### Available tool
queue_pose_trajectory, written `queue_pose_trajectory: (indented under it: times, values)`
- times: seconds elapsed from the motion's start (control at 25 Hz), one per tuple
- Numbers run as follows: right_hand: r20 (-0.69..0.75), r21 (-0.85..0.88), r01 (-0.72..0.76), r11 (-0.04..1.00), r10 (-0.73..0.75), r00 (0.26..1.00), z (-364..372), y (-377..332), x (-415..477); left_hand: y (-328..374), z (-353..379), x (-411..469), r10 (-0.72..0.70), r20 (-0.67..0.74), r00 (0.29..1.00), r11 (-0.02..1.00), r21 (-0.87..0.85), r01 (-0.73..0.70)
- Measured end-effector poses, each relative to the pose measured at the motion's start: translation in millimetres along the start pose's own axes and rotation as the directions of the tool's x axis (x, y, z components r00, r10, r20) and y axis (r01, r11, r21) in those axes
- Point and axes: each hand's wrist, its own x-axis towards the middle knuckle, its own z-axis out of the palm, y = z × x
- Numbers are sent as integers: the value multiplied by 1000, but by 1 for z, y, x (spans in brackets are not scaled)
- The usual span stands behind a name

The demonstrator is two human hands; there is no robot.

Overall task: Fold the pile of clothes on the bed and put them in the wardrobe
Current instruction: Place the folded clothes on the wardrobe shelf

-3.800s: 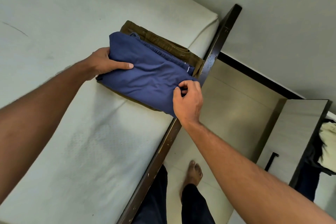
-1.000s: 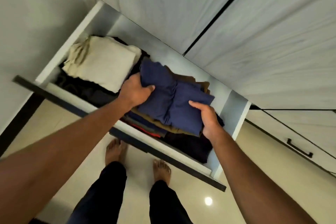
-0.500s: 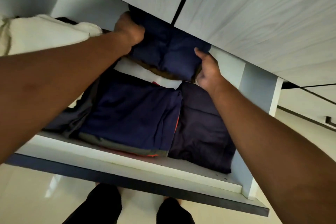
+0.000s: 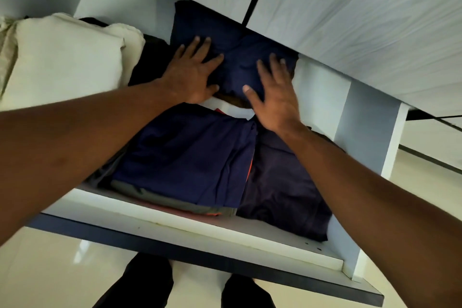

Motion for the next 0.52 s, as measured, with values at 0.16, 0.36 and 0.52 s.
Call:
queue_pose_trajectory:
  times: [0.16, 0.36, 0.52]
  values:
    - [193, -103, -74, 992, 93, 977, 32, -7, 9, -4, 18, 6, -28, 120, 992, 995, 99, 16]
    - [273, 392, -335, 857, 239, 932, -25, -32, -6, 15, -12, -34, -73, -83, 994, 829, -560, 14]
    - [30, 739, -285, 611, 392, 919, -75, -87, -95, 30, -34, -155, -90, -297, 951, 825, -557, -95]
